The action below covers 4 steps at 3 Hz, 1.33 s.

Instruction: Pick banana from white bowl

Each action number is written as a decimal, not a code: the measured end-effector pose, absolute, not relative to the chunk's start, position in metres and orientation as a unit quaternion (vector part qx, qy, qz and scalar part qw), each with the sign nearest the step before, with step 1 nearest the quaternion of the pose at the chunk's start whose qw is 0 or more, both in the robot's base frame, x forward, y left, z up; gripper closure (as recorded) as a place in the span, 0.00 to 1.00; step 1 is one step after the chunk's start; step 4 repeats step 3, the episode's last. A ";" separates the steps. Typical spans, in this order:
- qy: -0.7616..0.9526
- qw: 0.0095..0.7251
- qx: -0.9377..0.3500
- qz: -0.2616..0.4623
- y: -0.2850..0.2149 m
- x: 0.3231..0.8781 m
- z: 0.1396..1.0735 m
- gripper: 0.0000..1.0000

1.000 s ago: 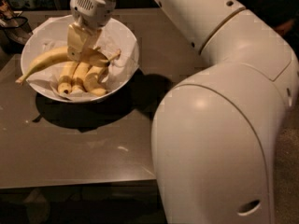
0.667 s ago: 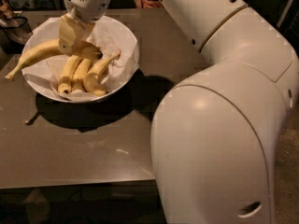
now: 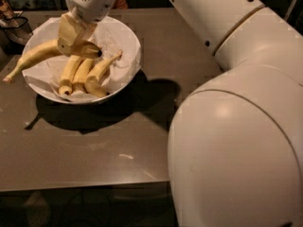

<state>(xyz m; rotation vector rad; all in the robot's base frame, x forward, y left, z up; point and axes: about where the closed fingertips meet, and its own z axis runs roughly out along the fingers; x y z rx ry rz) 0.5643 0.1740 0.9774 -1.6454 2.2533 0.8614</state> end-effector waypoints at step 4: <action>0.767 0.167 -0.524 0.331 0.145 0.483 1.008 1.00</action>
Offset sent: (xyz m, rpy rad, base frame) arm -0.1002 -0.0442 0.0336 0.1473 0.0058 -0.1221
